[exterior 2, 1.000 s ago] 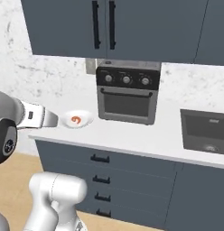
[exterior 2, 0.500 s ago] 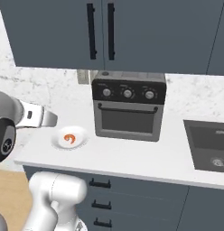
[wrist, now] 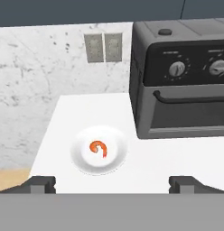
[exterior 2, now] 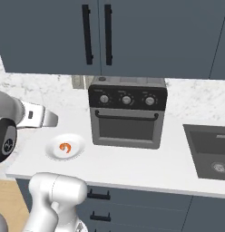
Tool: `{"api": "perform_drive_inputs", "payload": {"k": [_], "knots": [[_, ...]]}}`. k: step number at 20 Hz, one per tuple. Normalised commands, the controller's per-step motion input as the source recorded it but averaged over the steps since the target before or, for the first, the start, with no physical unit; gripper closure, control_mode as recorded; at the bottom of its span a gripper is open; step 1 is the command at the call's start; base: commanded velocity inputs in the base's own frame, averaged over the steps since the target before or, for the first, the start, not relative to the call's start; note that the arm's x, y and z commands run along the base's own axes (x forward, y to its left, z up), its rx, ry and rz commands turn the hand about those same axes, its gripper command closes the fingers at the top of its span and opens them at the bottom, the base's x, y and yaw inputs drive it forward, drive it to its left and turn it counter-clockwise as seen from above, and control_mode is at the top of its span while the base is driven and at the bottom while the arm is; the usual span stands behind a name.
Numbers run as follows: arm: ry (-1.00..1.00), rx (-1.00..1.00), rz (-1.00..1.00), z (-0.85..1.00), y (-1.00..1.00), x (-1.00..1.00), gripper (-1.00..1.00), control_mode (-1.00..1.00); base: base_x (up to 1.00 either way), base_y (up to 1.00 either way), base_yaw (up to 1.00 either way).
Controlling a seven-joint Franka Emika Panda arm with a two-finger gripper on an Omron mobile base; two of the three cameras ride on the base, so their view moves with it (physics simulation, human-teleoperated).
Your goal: Pick up the knife from the drawer and place it on the cutting board. Then place the meat from the plate to the cutting board.
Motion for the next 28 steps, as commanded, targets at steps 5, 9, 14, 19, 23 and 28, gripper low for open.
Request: {"api": "perform_drive_inputs", "payload": {"k": [5,9,14,19,23,28], "knots": [[0.06,0.25,-0.02,-0.43,0.0,0.0,-1.0,-1.0,0.0,0.0,0.0],[0.09,0.3,0.0,-0.51,0.0,0.0,-1.0,-1.0,0.0,0.0,0.0],[0.27,0.04,0.0,-0.32,0.21,0.14,-1.0,-1.0,0.0,0.0,0.0],[0.15,-0.06,0.0,-0.35,0.23,0.1,-1.0,-1.0,0.0,0.0,0.0],[0.01,-0.16,0.02,-0.39,0.17,0.03,-1.0,-1.0,0.0,0.0,0.0],[0.0,-0.22,0.05,-0.25,0.15,0.06,-1.0,-1.0,0.0,0.0,0.0]]}}
